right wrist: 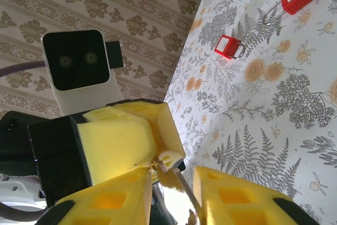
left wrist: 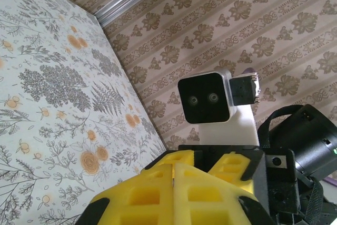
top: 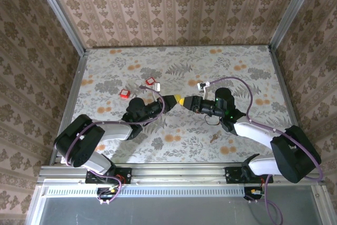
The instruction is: Unlock with the key
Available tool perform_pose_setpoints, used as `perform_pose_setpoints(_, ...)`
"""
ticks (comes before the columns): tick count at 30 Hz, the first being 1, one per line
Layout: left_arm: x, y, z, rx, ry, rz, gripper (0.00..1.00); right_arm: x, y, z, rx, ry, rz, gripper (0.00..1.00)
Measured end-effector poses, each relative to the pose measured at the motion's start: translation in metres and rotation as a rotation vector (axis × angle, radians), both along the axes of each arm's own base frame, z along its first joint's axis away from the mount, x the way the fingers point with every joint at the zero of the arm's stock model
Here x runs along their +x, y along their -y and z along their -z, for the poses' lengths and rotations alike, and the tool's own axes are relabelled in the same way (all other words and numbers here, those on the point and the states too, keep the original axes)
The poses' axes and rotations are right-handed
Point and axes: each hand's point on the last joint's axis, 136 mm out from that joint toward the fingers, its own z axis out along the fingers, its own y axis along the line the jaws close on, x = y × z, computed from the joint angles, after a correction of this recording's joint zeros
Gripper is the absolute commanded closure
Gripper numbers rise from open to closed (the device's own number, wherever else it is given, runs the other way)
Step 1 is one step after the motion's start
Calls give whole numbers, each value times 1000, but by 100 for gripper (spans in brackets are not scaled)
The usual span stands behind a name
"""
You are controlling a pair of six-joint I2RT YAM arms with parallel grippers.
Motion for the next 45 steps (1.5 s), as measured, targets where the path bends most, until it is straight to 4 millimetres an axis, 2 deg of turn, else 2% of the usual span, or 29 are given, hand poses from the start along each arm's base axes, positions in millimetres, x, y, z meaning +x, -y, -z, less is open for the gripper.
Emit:
perform_pose_setpoints(4,3,1,3,20,-21,-3,100,2,1,2,8,4,-8,82)
perform_pose_setpoints(8,3,-1,6,46,-38,-6,100,1,0,5,18,3,-25,83)
perform_pose_setpoints(18,6,-2,5,77,-43,-14,100,2,-1,3,46,7,-35,94)
perform_pose_setpoints(21,7,-3,4,74,-40,-16,100,2,-1,2,50,5,-35,90)
perform_pose_setpoints(25,7,-5,3,58,-29,-9,100,1,-2,0,61,-2,-37,77)
perform_pose_setpoints(28,5,-8,3,47,-20,-5,100,-1,-3,1,63,-11,-44,71)
perform_pose_setpoints(35,11,-22,11,22,-12,-40,100,-3,-5,4,59,-34,-48,75)
perform_pose_setpoints(45,13,-25,12,-14,6,-59,100,3,-7,7,43,-88,-45,79)
